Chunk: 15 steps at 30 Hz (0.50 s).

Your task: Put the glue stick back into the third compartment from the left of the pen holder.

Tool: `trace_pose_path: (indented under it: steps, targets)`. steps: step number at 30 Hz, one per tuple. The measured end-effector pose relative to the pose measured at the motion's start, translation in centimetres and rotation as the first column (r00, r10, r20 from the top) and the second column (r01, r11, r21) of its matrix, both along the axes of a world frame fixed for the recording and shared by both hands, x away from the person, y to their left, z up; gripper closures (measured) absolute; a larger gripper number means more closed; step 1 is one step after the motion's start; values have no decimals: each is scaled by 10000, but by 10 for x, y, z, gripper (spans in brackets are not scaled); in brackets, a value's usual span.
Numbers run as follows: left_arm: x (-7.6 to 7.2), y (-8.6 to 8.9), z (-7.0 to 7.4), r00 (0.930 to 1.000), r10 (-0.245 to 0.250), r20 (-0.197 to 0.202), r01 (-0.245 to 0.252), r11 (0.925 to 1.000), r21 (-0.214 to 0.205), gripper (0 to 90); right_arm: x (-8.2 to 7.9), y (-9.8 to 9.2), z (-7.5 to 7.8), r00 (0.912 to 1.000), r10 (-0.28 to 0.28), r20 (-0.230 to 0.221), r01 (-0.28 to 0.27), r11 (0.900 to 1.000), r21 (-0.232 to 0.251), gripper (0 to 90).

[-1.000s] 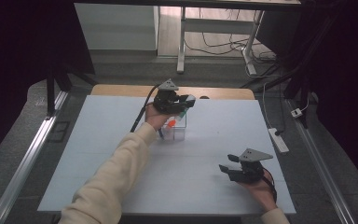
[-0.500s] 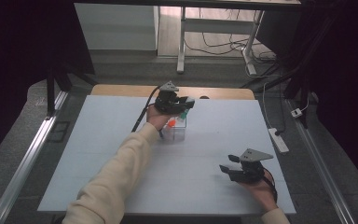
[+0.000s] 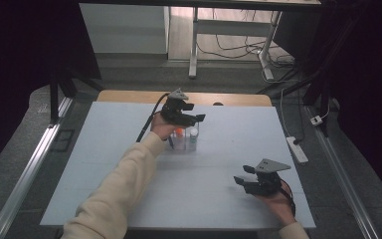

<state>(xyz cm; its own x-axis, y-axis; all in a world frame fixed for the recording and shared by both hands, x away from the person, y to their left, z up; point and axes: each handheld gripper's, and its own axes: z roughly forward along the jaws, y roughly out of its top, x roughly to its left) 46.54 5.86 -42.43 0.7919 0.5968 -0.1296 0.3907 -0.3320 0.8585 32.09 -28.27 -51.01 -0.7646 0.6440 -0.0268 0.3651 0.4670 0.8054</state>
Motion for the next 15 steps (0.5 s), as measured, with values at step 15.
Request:
trace_pose_path:
  steps: [15]
  targets:
    - [-19, 10, 5, 9986, -522, 3, 522, 9985, 180, 319, 0, 1, 0, 9999, -109, 71, 109, 9999, 34, 410]
